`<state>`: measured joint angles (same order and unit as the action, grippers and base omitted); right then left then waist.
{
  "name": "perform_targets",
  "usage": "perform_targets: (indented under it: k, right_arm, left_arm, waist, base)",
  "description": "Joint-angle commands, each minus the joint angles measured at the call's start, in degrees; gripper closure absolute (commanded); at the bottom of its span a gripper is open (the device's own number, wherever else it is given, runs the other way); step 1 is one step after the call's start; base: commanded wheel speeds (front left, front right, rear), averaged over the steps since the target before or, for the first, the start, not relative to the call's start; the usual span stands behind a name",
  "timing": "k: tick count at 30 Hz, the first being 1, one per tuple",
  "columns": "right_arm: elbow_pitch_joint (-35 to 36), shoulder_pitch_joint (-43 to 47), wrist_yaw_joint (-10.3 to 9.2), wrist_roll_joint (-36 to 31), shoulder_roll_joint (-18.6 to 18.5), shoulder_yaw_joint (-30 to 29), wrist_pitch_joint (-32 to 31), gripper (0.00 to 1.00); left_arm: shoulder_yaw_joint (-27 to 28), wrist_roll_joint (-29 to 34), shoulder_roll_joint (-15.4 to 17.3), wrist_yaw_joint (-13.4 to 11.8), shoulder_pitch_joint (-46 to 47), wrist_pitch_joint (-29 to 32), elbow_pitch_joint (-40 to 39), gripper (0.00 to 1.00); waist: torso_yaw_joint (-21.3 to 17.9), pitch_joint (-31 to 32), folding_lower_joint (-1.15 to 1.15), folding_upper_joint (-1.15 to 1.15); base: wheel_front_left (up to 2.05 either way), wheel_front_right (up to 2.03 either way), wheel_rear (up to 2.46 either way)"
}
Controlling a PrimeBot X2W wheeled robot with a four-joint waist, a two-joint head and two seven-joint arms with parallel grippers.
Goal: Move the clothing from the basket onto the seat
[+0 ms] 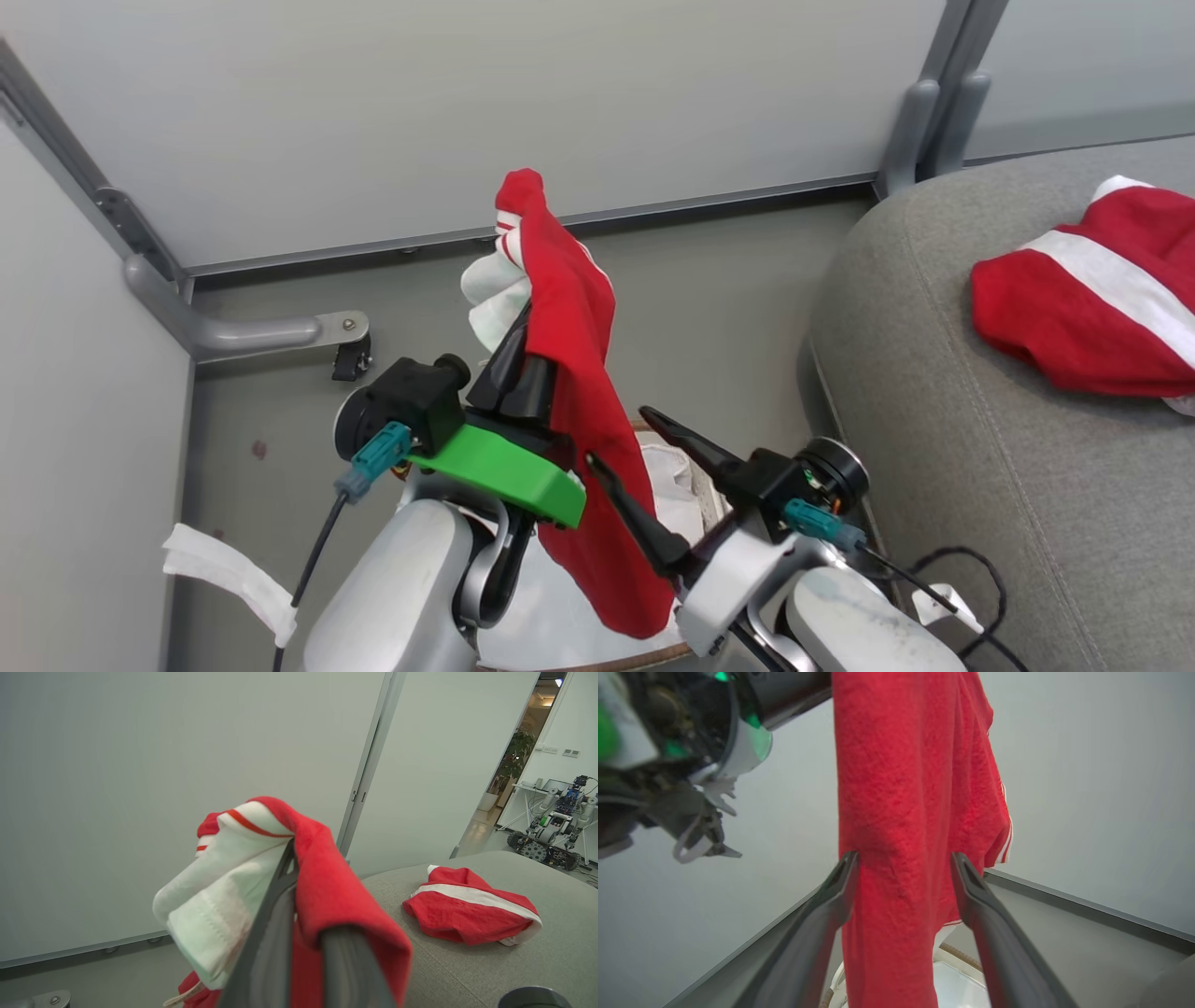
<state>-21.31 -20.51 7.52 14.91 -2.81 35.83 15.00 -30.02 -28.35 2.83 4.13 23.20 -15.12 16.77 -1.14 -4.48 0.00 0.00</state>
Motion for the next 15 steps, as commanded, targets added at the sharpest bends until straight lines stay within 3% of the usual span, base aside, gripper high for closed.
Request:
perform_targets:
  k: [1,14,15]
  right_arm:
    - [-0.01,-1.01,-0.06,0.5,-0.25,0.6,0.27,0.0]
    - [-7.24,-4.64,-0.06,3.09,-0.25,3.8,0.27,0.0]
    - [-8.07,-4.55,-0.06,3.25,-0.25,3.83,0.27,0.19]
  left_arm:
    - [-0.32,-0.4,0.18,-0.21,0.94,-0.05,-0.06,1.0]
    - [-3.41,-2.05,0.15,-1.38,2.65,-0.05,-0.81,1.0]
    - [-3.51,-2.06,0.15,-1.42,2.68,-0.04,-0.82,1.0]
  waist:
    - [0.73,0.14,0.0,0.0]
    - [3.69,-1.09,0.0,0.0]
    - [3.76,-1.17,0.0,0.0]
  base:
    - [0.0,0.0,0.0]
    - [0.0,0.0,0.0]
    - [0.0,0.0,0.0]
